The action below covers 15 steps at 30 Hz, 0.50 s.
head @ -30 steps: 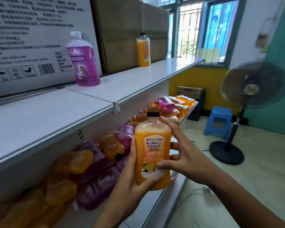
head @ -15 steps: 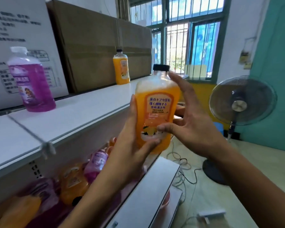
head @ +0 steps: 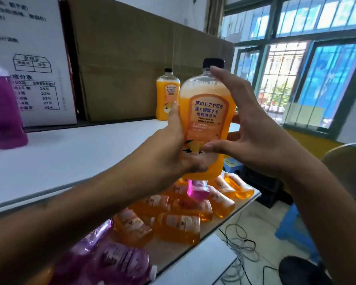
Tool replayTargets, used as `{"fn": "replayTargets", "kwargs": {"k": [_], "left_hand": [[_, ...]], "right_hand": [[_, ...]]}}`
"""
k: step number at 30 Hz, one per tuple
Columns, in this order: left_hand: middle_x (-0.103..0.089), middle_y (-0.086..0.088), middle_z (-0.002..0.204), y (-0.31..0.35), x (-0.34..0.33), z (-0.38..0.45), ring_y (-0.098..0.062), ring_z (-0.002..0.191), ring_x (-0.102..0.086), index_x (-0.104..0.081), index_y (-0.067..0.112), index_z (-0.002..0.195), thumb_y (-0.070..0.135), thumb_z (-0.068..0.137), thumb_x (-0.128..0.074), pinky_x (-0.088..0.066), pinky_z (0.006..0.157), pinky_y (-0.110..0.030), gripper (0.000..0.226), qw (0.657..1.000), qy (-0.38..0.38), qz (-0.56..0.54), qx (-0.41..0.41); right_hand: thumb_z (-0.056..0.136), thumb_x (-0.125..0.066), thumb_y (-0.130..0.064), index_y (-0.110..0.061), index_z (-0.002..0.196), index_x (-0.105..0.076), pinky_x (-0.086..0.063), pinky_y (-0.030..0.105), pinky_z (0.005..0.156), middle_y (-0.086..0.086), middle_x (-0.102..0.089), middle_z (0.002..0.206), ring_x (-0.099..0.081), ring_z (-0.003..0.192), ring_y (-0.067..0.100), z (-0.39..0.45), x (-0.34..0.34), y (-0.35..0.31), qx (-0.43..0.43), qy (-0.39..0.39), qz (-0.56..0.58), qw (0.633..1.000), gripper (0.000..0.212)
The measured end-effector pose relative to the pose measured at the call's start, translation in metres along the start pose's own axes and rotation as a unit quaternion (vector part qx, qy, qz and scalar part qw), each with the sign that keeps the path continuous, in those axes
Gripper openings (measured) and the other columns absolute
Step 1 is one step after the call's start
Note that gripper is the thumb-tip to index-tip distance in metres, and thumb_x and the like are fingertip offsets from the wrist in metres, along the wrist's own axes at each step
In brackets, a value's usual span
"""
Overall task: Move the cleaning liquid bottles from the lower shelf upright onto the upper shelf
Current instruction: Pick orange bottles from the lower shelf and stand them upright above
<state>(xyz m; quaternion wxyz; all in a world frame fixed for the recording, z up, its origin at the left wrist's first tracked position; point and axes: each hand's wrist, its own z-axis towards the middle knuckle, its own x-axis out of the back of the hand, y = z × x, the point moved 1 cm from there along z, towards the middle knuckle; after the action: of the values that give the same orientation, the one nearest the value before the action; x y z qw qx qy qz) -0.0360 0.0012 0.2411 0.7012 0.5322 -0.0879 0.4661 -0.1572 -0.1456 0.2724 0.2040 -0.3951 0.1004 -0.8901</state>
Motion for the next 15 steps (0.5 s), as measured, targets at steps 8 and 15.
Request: {"fn": "replayTargets", "kwargs": {"k": [8,15], "left_hand": [[-0.049,0.031,0.105,-0.038,0.011,0.064,0.024,0.082,-0.056,0.005,0.026,0.155,0.021,0.081,-0.079,-0.047,0.073,0.001,0.112,0.999,-0.008,0.046,0.0],[-0.048,0.024,0.128,-0.07,0.0,0.112,0.02,0.097,-0.056,0.011,0.019,0.155,0.033,0.085,-0.074,-0.047,0.079,-0.002,0.112,0.998,-0.005,0.066,0.015]], "right_hand": [[0.07,-0.087,-0.016,-0.037,0.152,-0.021,-0.054,0.012,0.081,-0.007,-0.02,0.154,-0.032,0.136,0.014,0.042,-0.016,0.059,0.013,0.05,-0.025,0.998,0.107],[0.068,-0.09,-0.02,-0.036,0.152,-0.02,-0.05,0.019,0.089,-0.006,-0.02,0.153,-0.036,0.133,0.014,0.08,-0.015,0.104,0.013,-0.002,-0.074,0.997,0.11]]}}
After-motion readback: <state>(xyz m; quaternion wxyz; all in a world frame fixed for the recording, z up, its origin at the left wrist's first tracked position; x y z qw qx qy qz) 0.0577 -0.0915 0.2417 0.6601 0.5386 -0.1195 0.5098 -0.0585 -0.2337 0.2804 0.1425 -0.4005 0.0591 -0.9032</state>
